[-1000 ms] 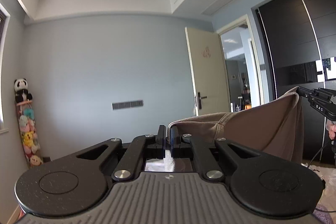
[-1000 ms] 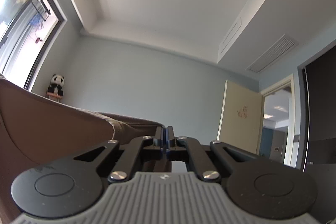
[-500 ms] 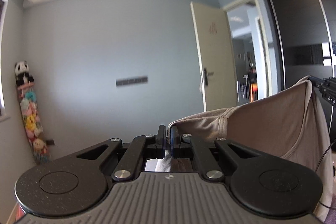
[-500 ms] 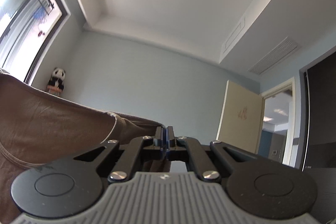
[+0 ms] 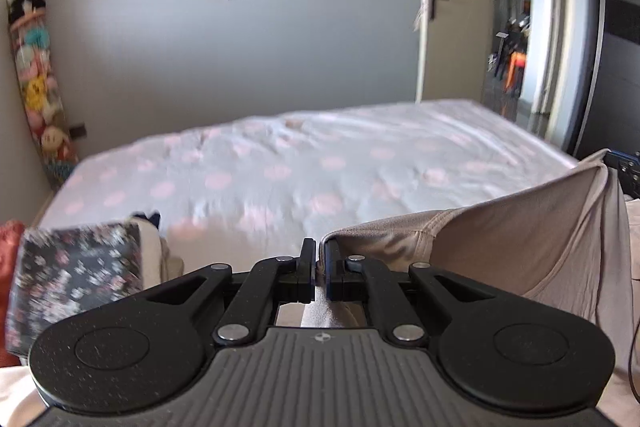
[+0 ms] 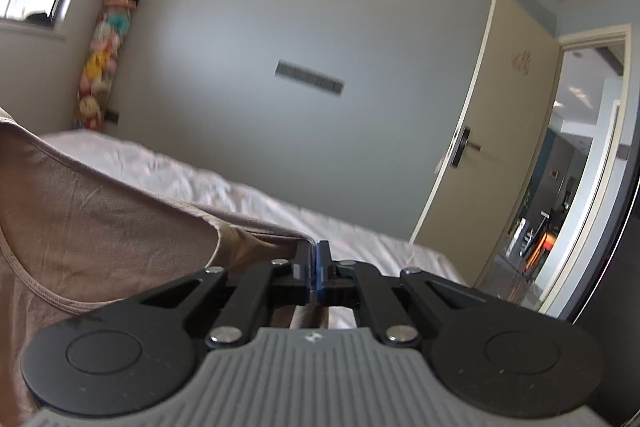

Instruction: Fold clothes

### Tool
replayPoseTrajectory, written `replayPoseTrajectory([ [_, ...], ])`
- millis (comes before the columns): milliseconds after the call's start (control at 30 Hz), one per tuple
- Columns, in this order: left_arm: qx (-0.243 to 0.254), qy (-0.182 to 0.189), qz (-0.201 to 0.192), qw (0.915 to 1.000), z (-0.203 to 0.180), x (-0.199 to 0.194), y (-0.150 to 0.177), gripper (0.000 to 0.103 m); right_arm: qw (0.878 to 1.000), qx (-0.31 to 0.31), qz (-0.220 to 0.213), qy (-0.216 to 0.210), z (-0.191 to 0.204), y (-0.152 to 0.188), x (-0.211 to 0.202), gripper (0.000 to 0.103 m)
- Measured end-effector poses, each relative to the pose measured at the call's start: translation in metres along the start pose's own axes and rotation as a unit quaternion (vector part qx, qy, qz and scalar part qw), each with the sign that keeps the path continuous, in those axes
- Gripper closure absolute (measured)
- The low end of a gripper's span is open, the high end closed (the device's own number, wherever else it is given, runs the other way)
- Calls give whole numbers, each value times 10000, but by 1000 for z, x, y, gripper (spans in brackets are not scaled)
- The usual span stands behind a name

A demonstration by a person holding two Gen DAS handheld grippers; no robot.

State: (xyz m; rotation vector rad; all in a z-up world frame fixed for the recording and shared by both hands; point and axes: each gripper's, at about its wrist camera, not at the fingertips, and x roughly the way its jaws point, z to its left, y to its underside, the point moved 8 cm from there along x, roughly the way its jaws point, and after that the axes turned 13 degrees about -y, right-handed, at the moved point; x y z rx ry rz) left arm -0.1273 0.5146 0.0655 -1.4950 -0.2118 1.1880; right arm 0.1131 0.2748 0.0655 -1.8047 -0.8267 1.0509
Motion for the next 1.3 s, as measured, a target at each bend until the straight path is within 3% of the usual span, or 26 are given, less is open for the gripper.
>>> replayPoseTrajectory([
  [300,-6,-295,1217,9921,3,169,74,101,9906,140,1342,-238,-1,96,182,100],
  [433,-23,-318,1631,9861,-2,216,101,100,9819,329,1806,-474,6,138,227,100],
  [633,54,-336,1844,9823,-9,245,127,99,9697,765,2178,-799,13,176,253,100],
  [767,-75,-363,1893,9812,-5,246,127,95,9663,963,2188,-951,9,181,260,96],
  [800,-81,-376,1911,9808,-4,245,126,87,9649,1030,2208,-977,7,180,260,94],
  [833,-139,-415,1929,9802,-2,243,124,80,9637,1148,2202,-976,2,177,256,77],
  [867,-227,-411,1893,9808,0,238,121,68,9625,1279,2186,-970,-3,174,252,54],
  [900,-310,-374,1817,9822,2,231,117,64,9611,1410,2171,-963,-8,170,248,48],
  [933,-401,-327,1732,9835,5,221,113,59,9596,1547,2135,-980,-13,168,239,48],
  [1100,-710,-232,1608,9842,19,161,107,56,9493,2203,1956,-1096,-34,158,182,48],
  [1200,-653,-294,1670,9834,26,116,124,55,9401,2492,1987,-1209,-38,166,135,49],
  [1300,-625,-371,1791,9811,34,72,144,55,9311,2620,2216,-1238,-37,186,86,57],
])
